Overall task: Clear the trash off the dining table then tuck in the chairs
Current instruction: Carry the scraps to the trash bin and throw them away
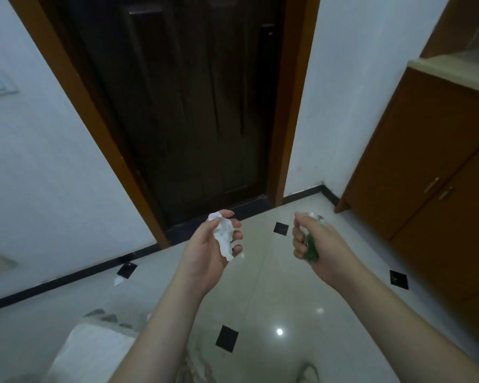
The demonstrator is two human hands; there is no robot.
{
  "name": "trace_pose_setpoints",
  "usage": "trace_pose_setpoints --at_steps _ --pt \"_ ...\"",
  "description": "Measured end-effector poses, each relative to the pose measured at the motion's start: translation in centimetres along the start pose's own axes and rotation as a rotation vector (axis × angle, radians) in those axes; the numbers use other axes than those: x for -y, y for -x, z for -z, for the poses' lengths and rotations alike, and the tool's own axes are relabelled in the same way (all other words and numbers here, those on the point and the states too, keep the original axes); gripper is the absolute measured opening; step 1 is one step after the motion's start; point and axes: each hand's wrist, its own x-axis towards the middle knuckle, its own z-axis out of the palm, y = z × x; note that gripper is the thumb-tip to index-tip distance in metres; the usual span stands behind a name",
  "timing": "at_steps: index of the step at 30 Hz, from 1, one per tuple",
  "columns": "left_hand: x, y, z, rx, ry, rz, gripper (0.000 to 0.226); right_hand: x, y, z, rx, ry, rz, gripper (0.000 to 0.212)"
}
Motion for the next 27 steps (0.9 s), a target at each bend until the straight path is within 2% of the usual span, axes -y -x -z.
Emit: trace_pose_setpoints --at_steps 5,14,20,23,27 --pt "-0.9 -5.6 0.0 -0.115 0.031 -0.030 0.022 1.6 -7.3 0.1 0.063 0.044 -0.046 0.020" --pt "-6.7 -13.3 -1.4 -0.308 -0.020 -0.230 0.020 6.9 -20.2 -1.3 0.268 0.114 -0.125 0.020" --pt "-7.7 -12.9 1.6 -0.418 0.070 -0.291 0.028 6.6 -25.1 -6.7 0.494 0.143 -0.202 0.021" --pt "-9.3 -11.7 4.6 -0.473 0.166 -0.381 0.023 5.6 -26.7 -10.5 0.597 0.193 -0.247 0.018" --pt "-12.3 -9.6 9.3 -0.573 0.180 -0.514 0.021 4.0 -28.3 -17.1 0.745 0.269 -0.254 0.018"
